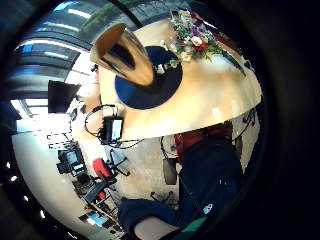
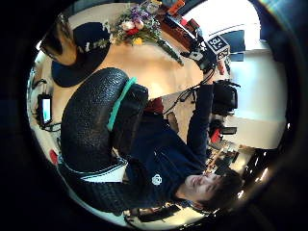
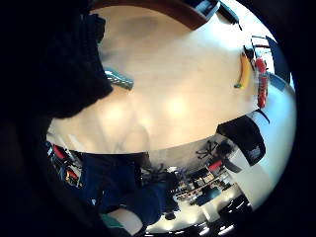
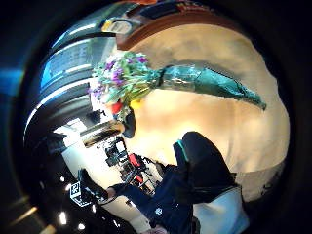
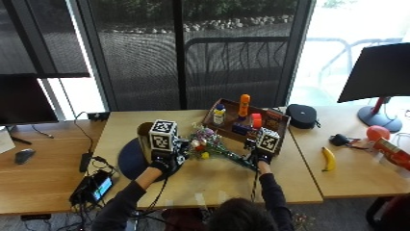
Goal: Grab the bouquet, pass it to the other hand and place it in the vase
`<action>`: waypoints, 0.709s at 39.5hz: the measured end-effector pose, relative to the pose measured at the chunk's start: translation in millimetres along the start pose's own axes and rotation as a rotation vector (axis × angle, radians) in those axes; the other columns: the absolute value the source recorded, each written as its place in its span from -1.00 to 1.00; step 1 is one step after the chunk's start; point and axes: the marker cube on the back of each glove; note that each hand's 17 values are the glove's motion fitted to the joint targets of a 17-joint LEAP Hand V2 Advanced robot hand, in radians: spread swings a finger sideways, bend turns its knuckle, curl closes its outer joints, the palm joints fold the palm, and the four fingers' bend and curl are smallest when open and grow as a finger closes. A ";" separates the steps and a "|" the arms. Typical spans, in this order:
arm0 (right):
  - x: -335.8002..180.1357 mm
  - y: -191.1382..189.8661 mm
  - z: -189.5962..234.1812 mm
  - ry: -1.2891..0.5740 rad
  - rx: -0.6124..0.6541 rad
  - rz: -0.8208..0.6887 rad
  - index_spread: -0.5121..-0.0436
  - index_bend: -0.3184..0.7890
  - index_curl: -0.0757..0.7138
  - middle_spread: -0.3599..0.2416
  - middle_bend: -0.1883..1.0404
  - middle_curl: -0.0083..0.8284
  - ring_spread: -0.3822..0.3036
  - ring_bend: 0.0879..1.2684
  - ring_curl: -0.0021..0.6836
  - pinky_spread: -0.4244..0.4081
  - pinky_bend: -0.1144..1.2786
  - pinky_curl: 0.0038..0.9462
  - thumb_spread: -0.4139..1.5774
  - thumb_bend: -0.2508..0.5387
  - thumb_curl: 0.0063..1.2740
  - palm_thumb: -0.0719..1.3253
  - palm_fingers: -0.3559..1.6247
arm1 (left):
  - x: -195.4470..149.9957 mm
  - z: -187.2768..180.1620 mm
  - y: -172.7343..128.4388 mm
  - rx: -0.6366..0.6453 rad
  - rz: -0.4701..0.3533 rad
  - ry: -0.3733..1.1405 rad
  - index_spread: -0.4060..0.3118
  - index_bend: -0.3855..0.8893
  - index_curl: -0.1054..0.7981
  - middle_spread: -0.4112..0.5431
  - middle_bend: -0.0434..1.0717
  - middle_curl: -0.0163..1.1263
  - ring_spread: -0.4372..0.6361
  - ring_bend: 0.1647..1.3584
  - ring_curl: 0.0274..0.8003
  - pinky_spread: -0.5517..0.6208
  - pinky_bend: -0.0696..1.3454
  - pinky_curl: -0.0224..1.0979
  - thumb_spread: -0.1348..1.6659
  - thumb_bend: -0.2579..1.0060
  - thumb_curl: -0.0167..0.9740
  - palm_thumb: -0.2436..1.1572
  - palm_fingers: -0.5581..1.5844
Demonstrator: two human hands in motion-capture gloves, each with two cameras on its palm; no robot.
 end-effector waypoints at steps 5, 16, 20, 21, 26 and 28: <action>8.5 -15.4 22.6 -0.030 0.029 0.042 0.60 -0.25 -0.40 0.19 -0.36 -0.04 -0.21 -0.13 0.13 0.30 -0.06 -0.22 0.46 -0.32 -0.45 0.04 -0.17 | -3.7 5.4 -0.4 -0.035 -0.013 -0.008 0.34 -0.18 -0.21 0.40 -0.57 -0.39 0.38 -0.21 -0.35 0.59 -0.48 -0.40 0.54 -0.61 -0.48 -0.40 -0.33; 1.3 -22.1 78.9 0.014 0.073 0.065 0.58 -0.25 -0.34 0.12 -0.29 0.02 -0.22 -0.15 0.12 0.29 -0.19 -0.28 0.44 -0.28 -0.36 0.27 -0.14 | -10.8 9.7 -9.0 -0.068 -0.032 0.020 0.35 -0.18 -0.20 0.40 -0.57 -0.37 0.39 -0.20 -0.35 0.60 -0.49 -0.38 0.54 -0.61 -0.47 -0.40 -0.34; -2.4 -21.2 82.8 0.046 0.186 0.095 0.43 -0.27 -0.35 0.02 -0.16 0.07 -0.31 -0.15 0.11 0.24 -0.24 -0.30 0.45 -0.24 -0.33 0.37 -0.06 | -17.8 11.5 -19.0 -0.073 -0.066 0.044 0.35 -0.17 -0.19 0.40 -0.58 -0.37 0.39 -0.20 -0.35 0.60 -0.49 -0.38 0.54 -0.61 -0.46 -0.40 -0.33; -2.8 -21.7 83.7 0.048 0.197 0.102 0.31 -0.21 -0.34 -0.02 -0.12 0.08 -0.34 -0.17 0.10 0.21 -0.27 -0.32 0.48 -0.21 -0.33 0.40 -0.02 | -18.6 11.9 -20.3 -0.078 -0.071 0.052 0.35 -0.17 -0.19 0.40 -0.58 -0.37 0.39 -0.20 -0.35 0.60 -0.49 -0.38 0.54 -0.61 -0.46 -0.40 -0.33; -7.6 -23.0 86.8 0.029 0.189 0.116 0.18 0.17 -0.10 -0.12 -0.08 0.12 -0.40 -0.27 0.07 0.16 -0.48 -0.40 0.52 -0.15 -0.31 0.50 0.20 | -21.6 18.4 -27.1 -0.102 -0.078 0.074 0.35 -0.17 -0.18 0.40 -0.57 -0.36 0.39 -0.22 -0.35 0.60 -0.51 -0.38 0.54 -0.61 -0.46 -0.40 -0.33; -9.3 -21.6 86.4 0.030 0.191 0.130 0.15 0.31 -0.02 -0.16 -0.11 0.12 -0.42 -0.33 0.06 0.14 -0.55 -0.41 0.55 -0.14 -0.31 0.52 0.24 | -22.8 22.7 -29.9 -0.112 -0.079 0.065 0.35 -0.17 -0.18 0.40 -0.57 -0.36 0.40 -0.22 -0.35 0.60 -0.51 -0.38 0.54 -0.61 -0.46 -0.40 -0.33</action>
